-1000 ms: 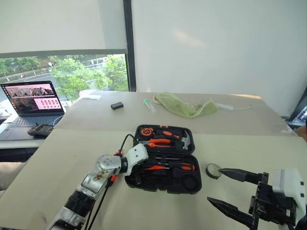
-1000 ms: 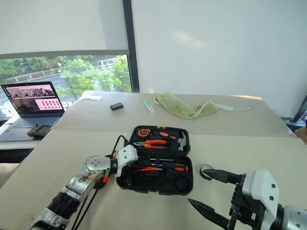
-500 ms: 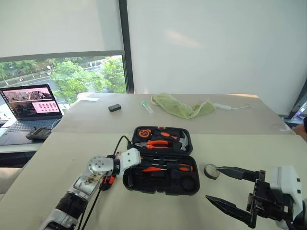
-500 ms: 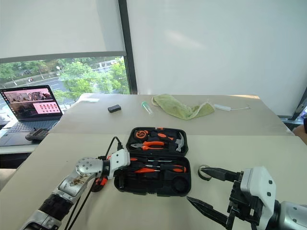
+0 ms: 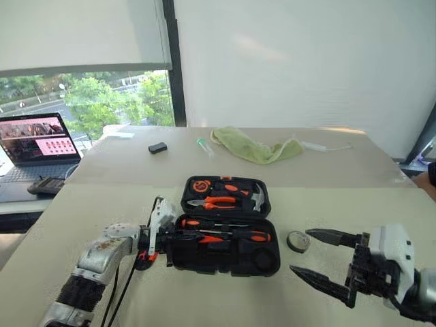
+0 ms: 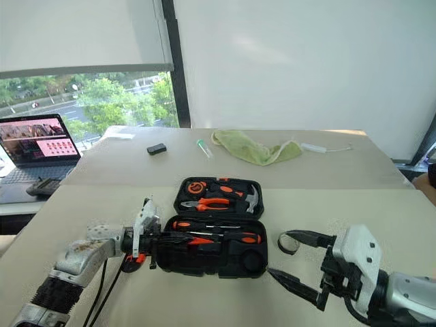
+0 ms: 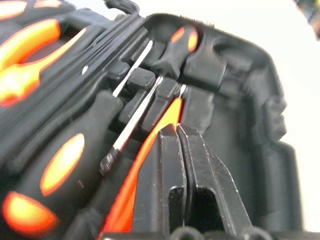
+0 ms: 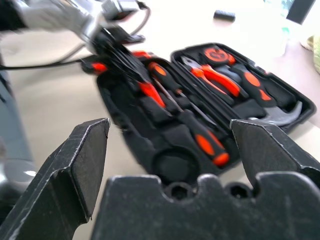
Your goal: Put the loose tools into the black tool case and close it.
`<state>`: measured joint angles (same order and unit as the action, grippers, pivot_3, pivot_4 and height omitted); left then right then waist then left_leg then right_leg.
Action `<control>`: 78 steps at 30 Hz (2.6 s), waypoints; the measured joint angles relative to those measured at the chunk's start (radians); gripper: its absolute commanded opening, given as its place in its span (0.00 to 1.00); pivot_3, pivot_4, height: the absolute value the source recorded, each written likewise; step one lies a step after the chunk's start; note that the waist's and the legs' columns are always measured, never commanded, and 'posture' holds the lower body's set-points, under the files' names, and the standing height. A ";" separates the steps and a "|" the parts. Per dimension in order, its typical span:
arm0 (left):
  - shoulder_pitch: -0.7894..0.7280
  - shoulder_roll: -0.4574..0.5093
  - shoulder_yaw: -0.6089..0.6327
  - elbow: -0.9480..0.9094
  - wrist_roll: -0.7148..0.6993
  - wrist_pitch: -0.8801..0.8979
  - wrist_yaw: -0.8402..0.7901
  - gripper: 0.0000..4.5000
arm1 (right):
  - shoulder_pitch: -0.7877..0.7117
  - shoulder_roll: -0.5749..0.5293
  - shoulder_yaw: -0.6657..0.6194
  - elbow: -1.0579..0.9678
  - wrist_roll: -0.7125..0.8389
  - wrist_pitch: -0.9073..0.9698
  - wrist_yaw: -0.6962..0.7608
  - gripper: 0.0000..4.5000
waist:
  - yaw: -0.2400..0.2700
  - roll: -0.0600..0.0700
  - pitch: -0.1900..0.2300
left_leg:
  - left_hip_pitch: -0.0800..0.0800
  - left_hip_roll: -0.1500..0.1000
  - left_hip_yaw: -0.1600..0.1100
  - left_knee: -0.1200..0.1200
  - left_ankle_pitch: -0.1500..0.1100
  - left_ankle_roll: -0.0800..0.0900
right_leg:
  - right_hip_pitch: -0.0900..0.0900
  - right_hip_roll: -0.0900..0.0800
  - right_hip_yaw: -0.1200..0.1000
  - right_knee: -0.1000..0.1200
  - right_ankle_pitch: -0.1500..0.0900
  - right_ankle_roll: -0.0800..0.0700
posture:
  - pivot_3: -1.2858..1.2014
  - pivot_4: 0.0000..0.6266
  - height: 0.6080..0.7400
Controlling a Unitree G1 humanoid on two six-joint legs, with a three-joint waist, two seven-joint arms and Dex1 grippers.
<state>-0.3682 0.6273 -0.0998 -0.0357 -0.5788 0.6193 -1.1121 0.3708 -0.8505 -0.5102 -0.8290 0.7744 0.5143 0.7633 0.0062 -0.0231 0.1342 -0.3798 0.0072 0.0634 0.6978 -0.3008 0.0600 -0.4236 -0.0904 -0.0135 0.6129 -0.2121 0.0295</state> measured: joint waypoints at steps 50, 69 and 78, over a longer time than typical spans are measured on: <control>0.216 0.009 0.320 -0.513 -0.047 0.421 0.558 0.39 | -0.190 0.035 0.131 0.077 0.034 -0.083 0.144 1.00 | 0.036 -0.003 0.007 | -0.006 -0.008 -0.007 0.001 0.004 -0.002 | -0.001 -0.015 -0.005 0.000 0.003 -0.003 | 0.52 0.24 1.00; -0.183 0.128 -0.353 -0.107 0.318 -0.151 -0.150 0.39 | 0.205 0.104 -0.119 -0.140 0.035 -0.074 0.068 1.00 | 0.021 0.000 0.007 | -0.004 -0.009 -0.001 0.005 0.001 0.004 | 0.001 -0.001 -0.001 -0.001 0.005 0.003 | 0.52 0.24 1.00; -0.190 0.106 -0.354 -0.012 0.408 -0.386 -0.203 0.39 | 0.247 0.114 -0.135 -0.165 0.035 -0.074 0.053 1.00 | 0.019 0.000 0.006 | -0.003 -0.009 -0.001 0.006 0.000 0.005 | 0.002 -0.002 0.000 -0.001 0.005 0.003 | 0.52 0.24 1.00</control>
<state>-0.5585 0.7334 -0.4536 -0.0481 -0.1705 0.2336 -1.3150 0.6178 -0.7364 -0.6451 -0.9937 0.8092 0.4402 0.8166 0.0255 -0.0231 0.1402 -0.3825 -0.0015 0.0620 0.7039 -0.3004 0.0646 -0.4216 -0.0921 -0.0138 0.6117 -0.2070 0.0329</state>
